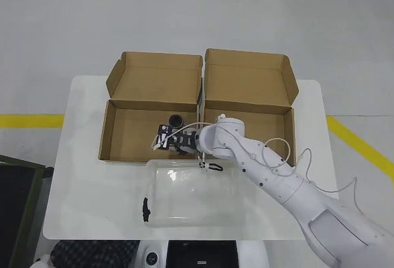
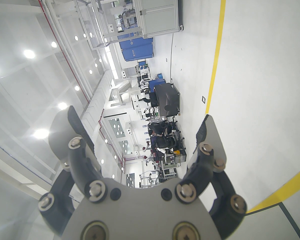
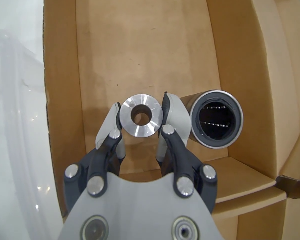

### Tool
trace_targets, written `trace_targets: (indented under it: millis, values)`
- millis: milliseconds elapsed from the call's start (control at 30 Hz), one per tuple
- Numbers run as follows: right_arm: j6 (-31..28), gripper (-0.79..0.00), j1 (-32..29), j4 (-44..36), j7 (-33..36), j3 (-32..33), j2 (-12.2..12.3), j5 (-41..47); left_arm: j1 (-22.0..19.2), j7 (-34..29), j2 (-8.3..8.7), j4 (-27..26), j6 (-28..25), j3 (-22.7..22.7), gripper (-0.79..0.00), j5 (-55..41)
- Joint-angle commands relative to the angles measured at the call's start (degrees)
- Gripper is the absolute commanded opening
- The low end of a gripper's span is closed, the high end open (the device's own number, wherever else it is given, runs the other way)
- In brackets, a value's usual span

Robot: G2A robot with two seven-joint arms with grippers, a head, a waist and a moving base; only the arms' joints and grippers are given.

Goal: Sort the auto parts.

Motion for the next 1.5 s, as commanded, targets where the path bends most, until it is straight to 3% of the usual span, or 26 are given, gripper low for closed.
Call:
trace_targets:
  millis: [0,333,600,867,1167,1467]
  values:
    - [-0.24,-0.671,0.05,0.16,0.26,-0.03,-0.13,-0.08,0.00,0.00,0.00,0.00,0.00,0.00,0.000,0.00]
    - [-1.53,-0.483,0.05,0.69,1.58,0.56,-0.67,-0.10,0.00,0.00,0.00,0.00,0.00,0.00,0.000,0.00]
    - [-2.53,-0.489,-0.35,-1.00,0.99,1.99,-0.61,-0.05,0.00,0.00,0.00,0.00,0.00,0.00,0.000,0.00]
    - [-3.54,-0.486,-3.25,-9.22,-0.37,6.96,1.01,0.53,0.00,0.00,0.00,0.00,0.00,0.00,0.000,0.00]
    - [-5.73,-0.477,-11.94,-22.41,-1.71,16.22,4.46,-0.63,0.00,0.00,0.00,0.00,0.00,0.00,0.000,0.00]
    - [-8.48,-0.449,-25.87,-36.32,-4.52,29.16,8.49,-5.26,0.00,0.00,0.00,0.00,0.00,0.00,0.000,0.00]
